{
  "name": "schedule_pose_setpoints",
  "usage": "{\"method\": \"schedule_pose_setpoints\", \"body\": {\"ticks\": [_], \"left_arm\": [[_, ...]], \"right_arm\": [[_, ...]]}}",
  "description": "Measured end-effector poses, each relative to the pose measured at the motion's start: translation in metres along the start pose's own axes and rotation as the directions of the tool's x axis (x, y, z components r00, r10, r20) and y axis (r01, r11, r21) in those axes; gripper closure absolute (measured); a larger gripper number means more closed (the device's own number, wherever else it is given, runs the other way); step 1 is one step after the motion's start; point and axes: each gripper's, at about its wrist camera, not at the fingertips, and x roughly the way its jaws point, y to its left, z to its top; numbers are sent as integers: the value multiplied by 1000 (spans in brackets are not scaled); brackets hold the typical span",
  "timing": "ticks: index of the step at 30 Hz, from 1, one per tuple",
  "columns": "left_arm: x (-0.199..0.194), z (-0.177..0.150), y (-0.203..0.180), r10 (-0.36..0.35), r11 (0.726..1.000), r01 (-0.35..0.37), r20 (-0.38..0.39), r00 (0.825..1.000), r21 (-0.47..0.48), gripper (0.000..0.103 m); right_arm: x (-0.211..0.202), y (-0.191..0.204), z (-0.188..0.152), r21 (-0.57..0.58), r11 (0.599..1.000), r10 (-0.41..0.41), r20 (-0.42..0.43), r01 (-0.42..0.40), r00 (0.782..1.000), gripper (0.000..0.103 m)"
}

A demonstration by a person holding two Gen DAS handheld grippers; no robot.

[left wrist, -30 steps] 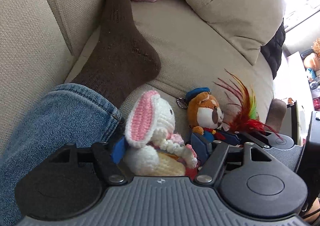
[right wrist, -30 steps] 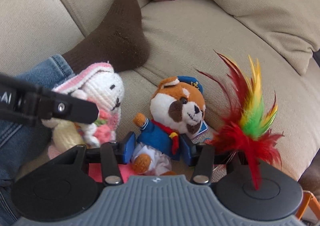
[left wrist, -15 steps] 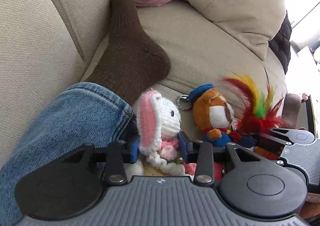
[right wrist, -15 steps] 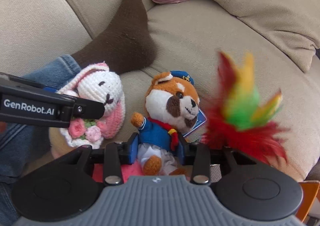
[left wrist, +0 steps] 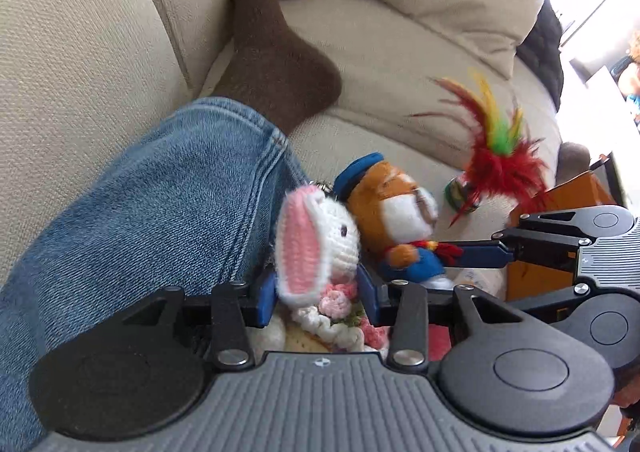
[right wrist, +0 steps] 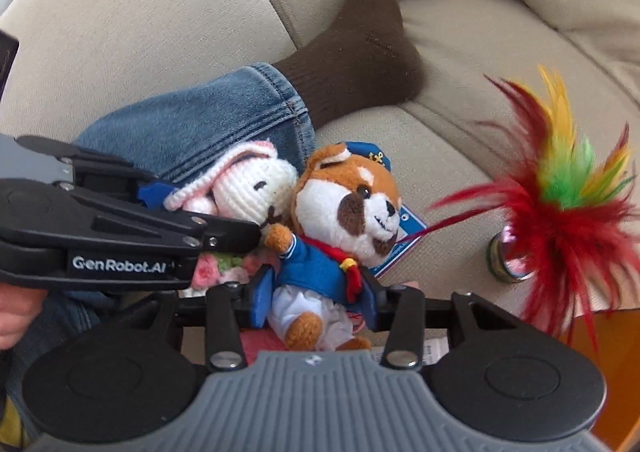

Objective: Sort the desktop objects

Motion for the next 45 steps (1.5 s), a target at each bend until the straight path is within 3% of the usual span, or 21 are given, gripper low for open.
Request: {"method": "schedule_pose_setpoints", "body": {"ticks": [3, 6, 10, 13, 16, 23, 28, 32, 38, 41, 45], "left_arm": [[-23, -7, -6, 7, 999, -9, 77, 997, 33, 52], [-40, -16, -17, -31, 996, 22, 101, 994, 85, 48], [-44, -30, -38, -99, 983, 89, 59, 993, 158, 42], [-30, -46, -52, -99, 980, 95, 13, 995, 175, 38], [-13, -55, -53, -85, 987, 89, -35, 996, 135, 38], [23, -61, -43, -110, 994, 112, -96, 989, 16, 35], [48, -62, -44, -124, 992, 123, -160, 979, -14, 35], [50, -65, -39, -126, 992, 124, -149, 981, -20, 54], [22, -71, -24, -78, 997, 77, -108, 991, -10, 56], [9, -77, -10, -112, 993, 107, -98, 989, -54, 56], [-3, -83, -6, -127, 990, 121, -80, 989, -74, 57]], "right_arm": [[-26, 1, -2, -36, 999, -13, 27, 14, 1000, 56], [-47, -1, -8, -88, 995, -42, 33, 44, 999, 56], [-58, 1, -26, -248, 964, -98, -7, 94, 995, 57], [-52, 3, -36, -379, 922, -119, -70, 84, 990, 57], [-41, 13, -46, -498, 866, -131, -133, 49, 982, 57], [-20, 27, -56, -730, 683, -167, -195, -29, 966, 57], [-9, 25, -58, -795, 602, -183, -226, -73, 957, 57], [-2, 27, -64, -837, 537, -186, -244, -109, 952, 57], [4, 38, -69, -893, 429, -181, -231, -134, 956, 57], [9, 45, -75, -933, 328, -201, -223, -149, 954, 55], [11, 52, -88, -972, 156, -253, -211, -175, 944, 52]]}}
